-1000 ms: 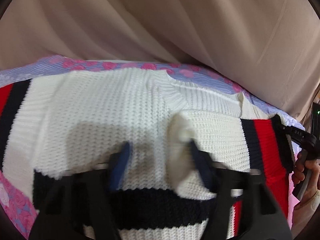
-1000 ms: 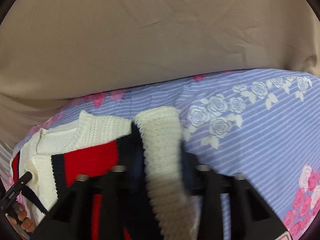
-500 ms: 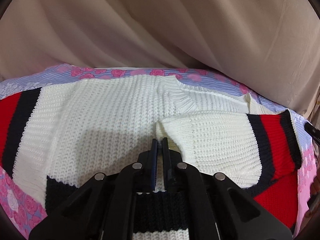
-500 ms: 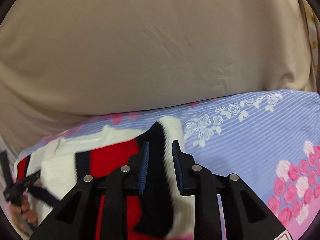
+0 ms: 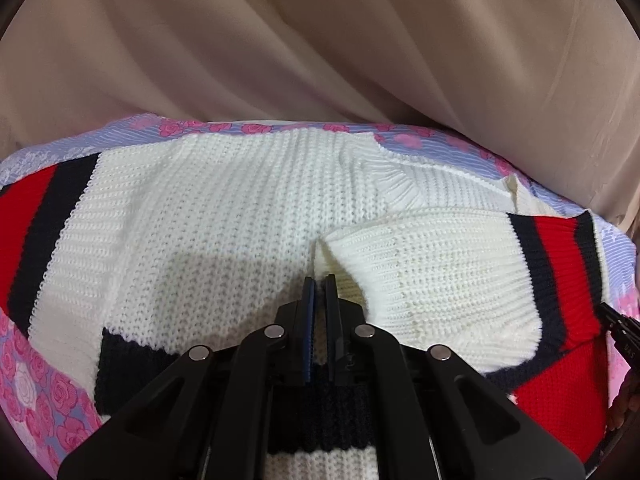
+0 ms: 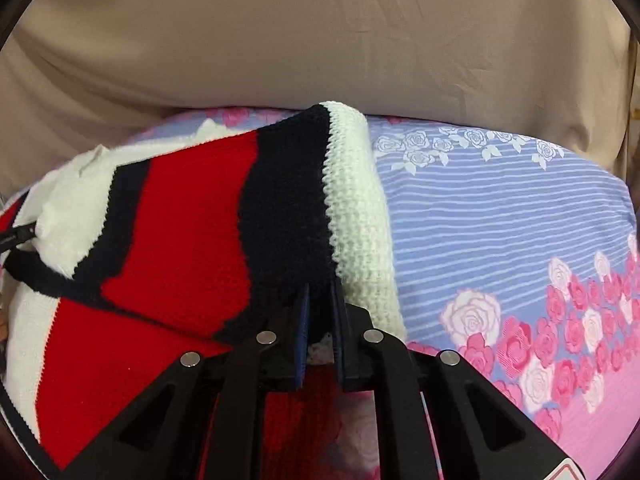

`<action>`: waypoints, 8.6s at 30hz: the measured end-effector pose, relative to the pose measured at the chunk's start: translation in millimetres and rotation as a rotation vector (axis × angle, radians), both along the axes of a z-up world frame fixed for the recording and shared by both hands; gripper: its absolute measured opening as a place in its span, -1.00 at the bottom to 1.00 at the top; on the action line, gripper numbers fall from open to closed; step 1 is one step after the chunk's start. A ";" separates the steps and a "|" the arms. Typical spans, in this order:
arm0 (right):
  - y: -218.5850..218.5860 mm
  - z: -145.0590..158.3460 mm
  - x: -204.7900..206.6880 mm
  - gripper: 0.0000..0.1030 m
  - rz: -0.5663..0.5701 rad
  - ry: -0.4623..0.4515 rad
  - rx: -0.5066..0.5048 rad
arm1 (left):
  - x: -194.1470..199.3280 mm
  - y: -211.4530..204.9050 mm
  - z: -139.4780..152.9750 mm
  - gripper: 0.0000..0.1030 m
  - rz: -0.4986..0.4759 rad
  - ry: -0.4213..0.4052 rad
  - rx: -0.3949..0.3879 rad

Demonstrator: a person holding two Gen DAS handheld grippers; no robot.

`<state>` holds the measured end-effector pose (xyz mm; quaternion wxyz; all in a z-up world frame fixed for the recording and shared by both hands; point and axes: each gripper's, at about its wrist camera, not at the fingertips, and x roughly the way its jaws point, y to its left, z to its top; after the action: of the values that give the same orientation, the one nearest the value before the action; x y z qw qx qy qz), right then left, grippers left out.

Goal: Fold small clothes

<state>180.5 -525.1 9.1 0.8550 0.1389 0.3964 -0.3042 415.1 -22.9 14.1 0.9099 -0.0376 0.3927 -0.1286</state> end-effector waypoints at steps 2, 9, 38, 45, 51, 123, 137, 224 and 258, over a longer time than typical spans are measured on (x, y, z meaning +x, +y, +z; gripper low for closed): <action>18.6 18.7 -6.4 -0.67 0.027 -0.076 0.042 | -11.5 19.1 8.9 -0.86 -0.013 0.010 -0.077; 114.2 24.0 -13.8 -0.55 0.167 -0.081 0.048 | -39.5 157.7 38.0 0.05 0.213 -0.068 -0.095; 149.1 -21.7 -5.3 -0.03 0.223 -0.050 0.100 | -66.0 210.1 164.1 -0.87 0.166 -0.326 -0.214; 146.9 -20.6 -7.7 0.01 0.218 -0.075 0.119 | -97.3 4.8 156.1 -0.87 -0.160 -0.294 -0.114; 144.5 -20.8 -8.5 0.05 0.221 -0.088 0.140 | -76.2 -87.8 65.6 -0.87 -0.215 -0.103 -0.086; 4.3 -15.2 79.3 -0.91 0.047 -0.185 0.226 | -52.8 89.3 -8.7 -0.86 0.304 0.044 -0.245; 14.1 2.0 57.1 -0.86 0.035 -0.229 0.274 | -67.1 86.8 -14.6 -0.76 0.279 0.011 -0.307; 46.2 -3.8 -32.0 -0.47 0.070 -0.231 0.179 | -83.2 62.1 3.9 -0.40 0.237 -0.027 -0.303; 151.6 -18.9 -235.4 0.17 0.023 -0.122 0.295 | -252.8 90.1 -6.1 0.20 0.029 0.175 -0.151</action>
<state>-54.9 -373.5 -9.8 0.8513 0.2766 0.3857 -0.2237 162.3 67.1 7.9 0.8685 -0.1226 0.4592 -0.1406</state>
